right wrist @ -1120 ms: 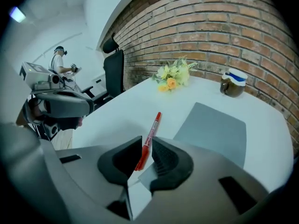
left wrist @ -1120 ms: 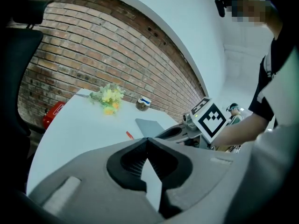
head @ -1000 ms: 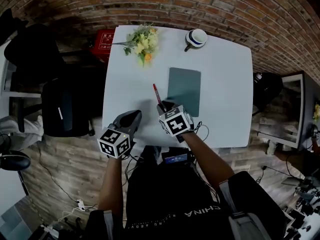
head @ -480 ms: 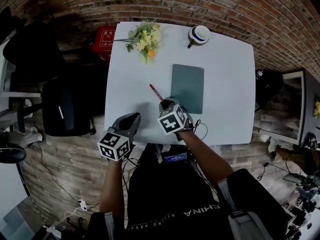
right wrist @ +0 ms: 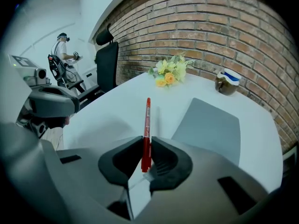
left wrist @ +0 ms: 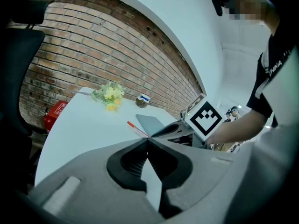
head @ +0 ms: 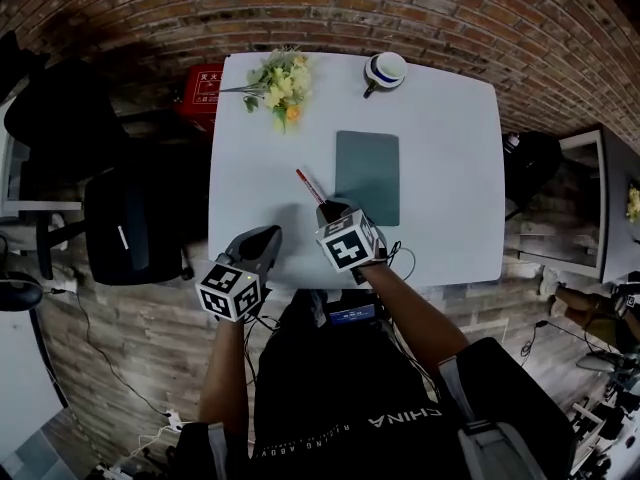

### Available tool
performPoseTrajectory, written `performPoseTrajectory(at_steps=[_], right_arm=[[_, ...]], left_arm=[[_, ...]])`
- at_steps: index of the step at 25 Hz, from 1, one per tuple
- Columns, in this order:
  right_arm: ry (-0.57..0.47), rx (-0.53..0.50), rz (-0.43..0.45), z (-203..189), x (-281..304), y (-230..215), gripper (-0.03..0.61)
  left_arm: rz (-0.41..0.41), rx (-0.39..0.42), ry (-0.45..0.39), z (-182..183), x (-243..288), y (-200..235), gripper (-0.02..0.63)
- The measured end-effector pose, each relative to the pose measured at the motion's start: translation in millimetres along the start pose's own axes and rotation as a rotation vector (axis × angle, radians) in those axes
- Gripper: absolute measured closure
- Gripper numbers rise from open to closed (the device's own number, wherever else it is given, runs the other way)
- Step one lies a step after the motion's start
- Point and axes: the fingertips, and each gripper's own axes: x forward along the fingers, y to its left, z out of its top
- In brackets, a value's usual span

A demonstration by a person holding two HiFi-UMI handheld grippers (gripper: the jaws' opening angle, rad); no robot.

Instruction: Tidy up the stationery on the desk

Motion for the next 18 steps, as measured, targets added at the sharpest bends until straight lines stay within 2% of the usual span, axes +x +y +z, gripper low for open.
performPoseTrajectory(at_steps=[8,18], right_arm=[[-0.091,0.122,-0.088,0,-48,-55,0.514],[-0.13,0.33,-0.225,-55,-116,-134,0.514]], left_arm=[[-0.083,0.074,0.017,21,33,-29,0.603],[-0.142,0.181,0.057,38,87,-69,0.603]])
